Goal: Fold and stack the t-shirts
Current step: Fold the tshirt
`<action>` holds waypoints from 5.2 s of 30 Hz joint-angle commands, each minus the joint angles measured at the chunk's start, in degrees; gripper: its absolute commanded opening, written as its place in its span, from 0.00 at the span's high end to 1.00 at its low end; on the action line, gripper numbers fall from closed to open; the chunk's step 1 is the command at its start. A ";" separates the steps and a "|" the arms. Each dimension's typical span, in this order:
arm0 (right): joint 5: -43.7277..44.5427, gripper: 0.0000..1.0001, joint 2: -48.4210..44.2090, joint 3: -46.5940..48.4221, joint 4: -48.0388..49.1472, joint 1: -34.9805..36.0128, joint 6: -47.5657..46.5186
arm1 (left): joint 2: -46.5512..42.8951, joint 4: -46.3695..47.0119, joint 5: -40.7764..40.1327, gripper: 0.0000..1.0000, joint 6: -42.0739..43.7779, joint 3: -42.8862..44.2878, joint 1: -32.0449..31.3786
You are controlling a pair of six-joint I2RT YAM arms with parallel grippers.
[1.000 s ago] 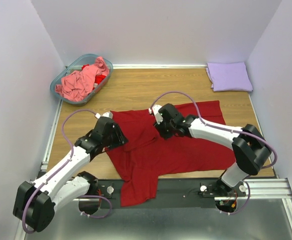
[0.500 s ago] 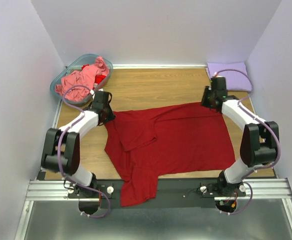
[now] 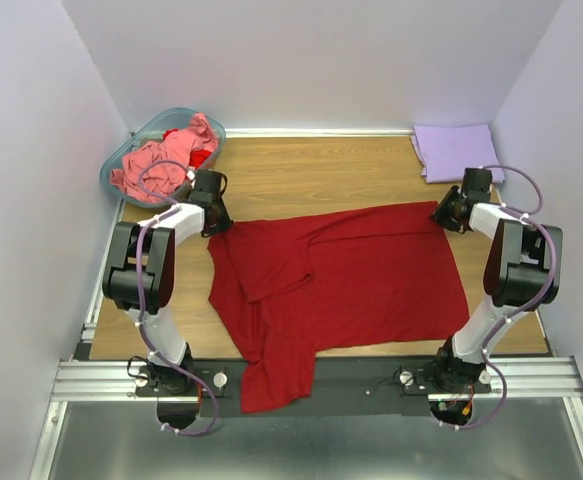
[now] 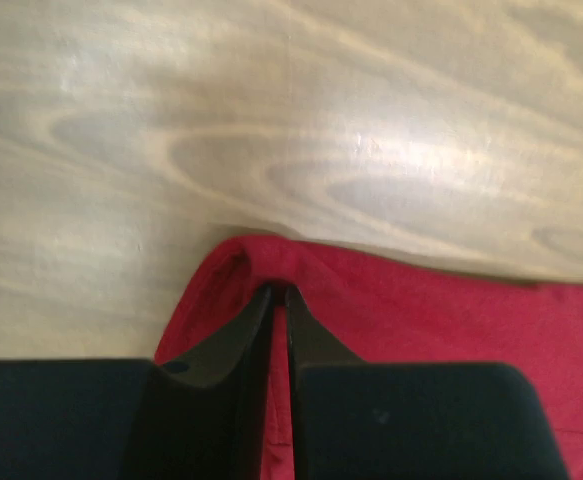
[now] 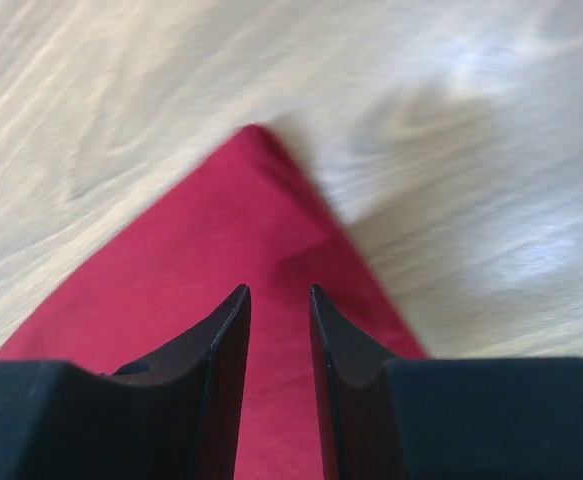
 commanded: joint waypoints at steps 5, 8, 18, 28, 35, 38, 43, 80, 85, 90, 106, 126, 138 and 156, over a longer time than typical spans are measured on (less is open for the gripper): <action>1.28 0.68 1.92 -5.81 3.07 -5.74 5.64 | 6.42 -2.15 -3.62 0.83 1.82 5.31 4.48; 1.38 0.68 1.39 -7.49 4.21 -7.07 6.17 | 7.47 -2.32 -3.53 0.84 2.17 7.16 5.28; -7.92 0.63 -2.38 -5.91 3.95 -7.34 1.51 | 5.10 -0.48 -2.92 0.71 4.81 6.64 4.49; -18.49 0.62 -6.25 -8.28 4.83 -7.16 4.76 | 4.40 -0.57 -2.21 0.66 4.99 7.61 3.43; -18.14 0.62 -3.98 -8.98 5.44 -7.16 9.07 | 3.87 -0.92 -2.83 0.66 5.08 7.78 3.43; -18.05 0.62 -2.92 -9.33 6.31 -7.16 9.77 | 3.78 -1.00 -3.18 0.66 5.16 7.78 3.43; -17.35 0.62 -1.07 -9.42 7.20 -7.16 10.91 | 3.78 -1.18 -3.09 0.66 5.25 7.87 3.43; -15.50 1.00 -2.38 -9.60 10.81 -7.25 10.30 | 4.57 -1.71 -3.97 0.66 5.95 8.04 3.34; -14.53 1.00 -3.35 -9.69 8.70 -7.68 8.99 | 4.92 -1.88 -4.23 0.66 6.04 8.22 3.34; -14.71 1.00 -5.19 -9.25 5.98 -8.21 7.67 | 5.01 -2.32 -4.76 0.66 6.22 8.40 3.34; -13.30 0.99 -3.01 -5.47 1.40 -9.27 3.98 | 5.54 -3.29 -5.29 0.65 7.18 8.92 3.34; -9.00 0.67 -8.02 0.85 -2.20 15.92 -11.21 | 1.24 -2.94 -5.37 0.41 8.68 8.84 2.20; -5.48 0.66 5.25 13.95 -7.39 39.06 -30.30 | -11.41 -3.38 -12.31 0.34 10.70 4.19 -3.33; -4.86 0.66 14.05 19.84 -7.74 45.05 -32.94 | -19.86 -2.32 -11.97 0.33 10.35 -7.07 -3.51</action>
